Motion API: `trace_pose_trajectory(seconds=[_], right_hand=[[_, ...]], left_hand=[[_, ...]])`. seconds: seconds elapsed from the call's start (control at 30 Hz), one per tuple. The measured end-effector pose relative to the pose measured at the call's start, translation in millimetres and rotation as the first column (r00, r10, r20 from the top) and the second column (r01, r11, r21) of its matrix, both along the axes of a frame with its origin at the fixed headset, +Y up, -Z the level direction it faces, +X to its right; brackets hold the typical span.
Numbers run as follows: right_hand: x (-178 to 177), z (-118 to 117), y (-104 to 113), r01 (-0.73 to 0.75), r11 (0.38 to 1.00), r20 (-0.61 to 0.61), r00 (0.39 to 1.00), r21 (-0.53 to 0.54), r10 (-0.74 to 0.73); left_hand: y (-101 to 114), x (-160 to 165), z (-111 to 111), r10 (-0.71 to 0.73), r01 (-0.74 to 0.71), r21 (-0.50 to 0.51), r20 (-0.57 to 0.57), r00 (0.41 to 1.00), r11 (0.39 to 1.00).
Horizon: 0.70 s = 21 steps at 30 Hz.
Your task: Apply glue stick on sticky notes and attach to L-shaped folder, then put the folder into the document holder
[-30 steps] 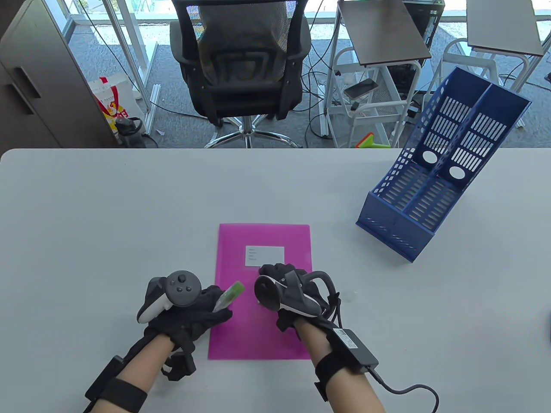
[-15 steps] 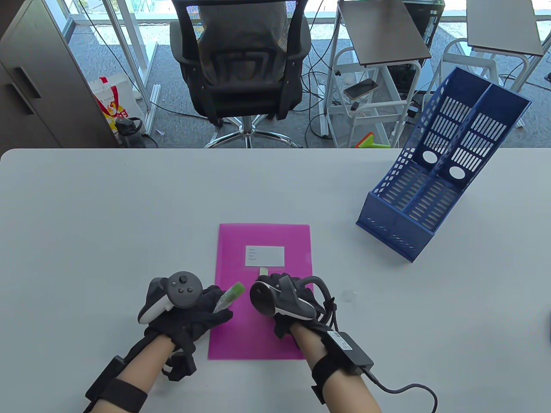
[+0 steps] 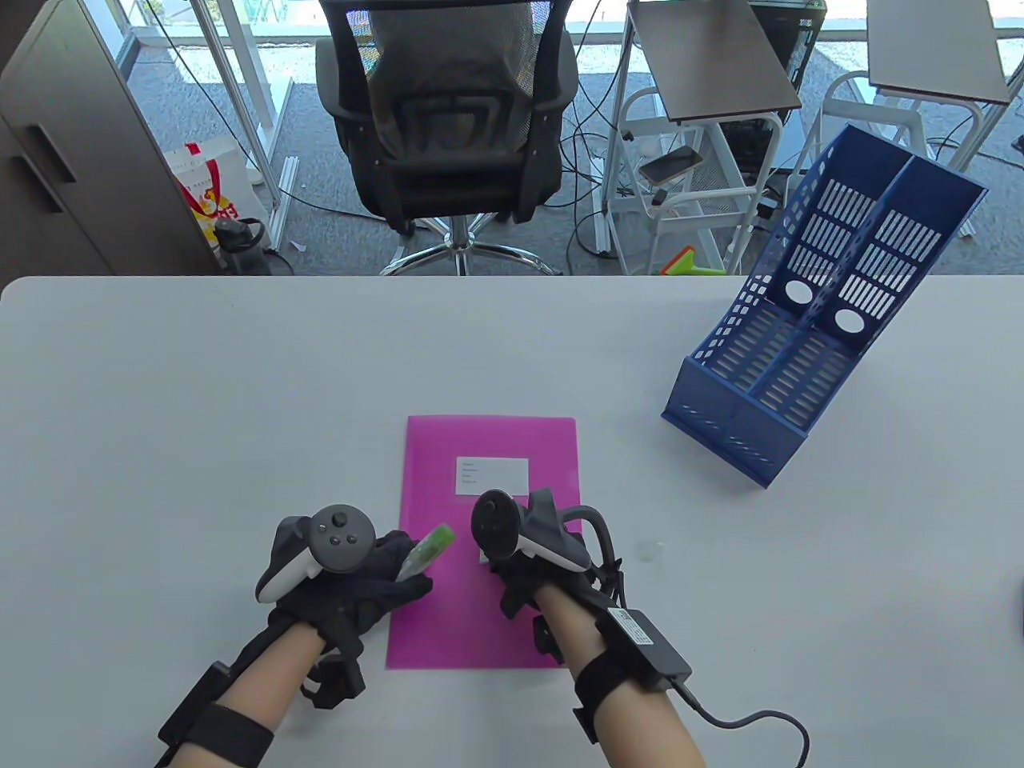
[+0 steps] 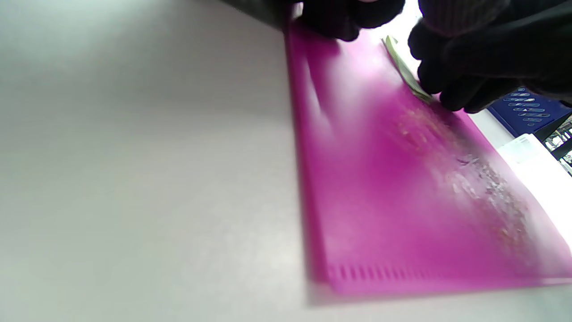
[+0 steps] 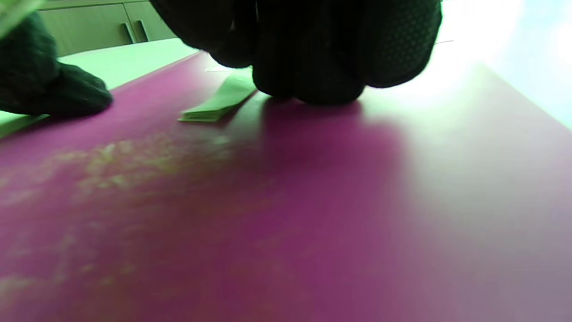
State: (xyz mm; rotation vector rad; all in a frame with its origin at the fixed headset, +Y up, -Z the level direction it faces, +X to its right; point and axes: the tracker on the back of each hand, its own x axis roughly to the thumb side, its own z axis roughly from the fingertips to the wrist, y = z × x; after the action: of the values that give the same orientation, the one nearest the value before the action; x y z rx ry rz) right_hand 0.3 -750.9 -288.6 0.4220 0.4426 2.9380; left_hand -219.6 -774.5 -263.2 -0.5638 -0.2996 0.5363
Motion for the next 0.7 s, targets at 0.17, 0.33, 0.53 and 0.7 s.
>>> trace_pose_trajectory(seconds=[0.17,0.33,0.53,0.7], right_hand=[[-8,-4,-6,-0.123,0.992,-0.001,0.992,0.011,0.123],[-15,-3,-8,-0.176,0.984,0.001,0.984,0.031,0.176],[-15,-3,-7,-0.178,0.984,0.005,0.984,0.021,0.178],[-10,-5,-9,-0.162,0.987,0.012,0.987,-0.013,0.162]], left_hand=[[0,0,0,0.003,-0.003,0.0,-0.002,1.0,1.0],[0,0,0,0.006,-0.006,-0.002,-0.003,1.0,1.0],[0,0,0,0.005,-0.005,-0.003,-0.003,1.0,1.0],[0,0,0,0.004,-0.004,-0.001,-0.003,1.0,1.0]])
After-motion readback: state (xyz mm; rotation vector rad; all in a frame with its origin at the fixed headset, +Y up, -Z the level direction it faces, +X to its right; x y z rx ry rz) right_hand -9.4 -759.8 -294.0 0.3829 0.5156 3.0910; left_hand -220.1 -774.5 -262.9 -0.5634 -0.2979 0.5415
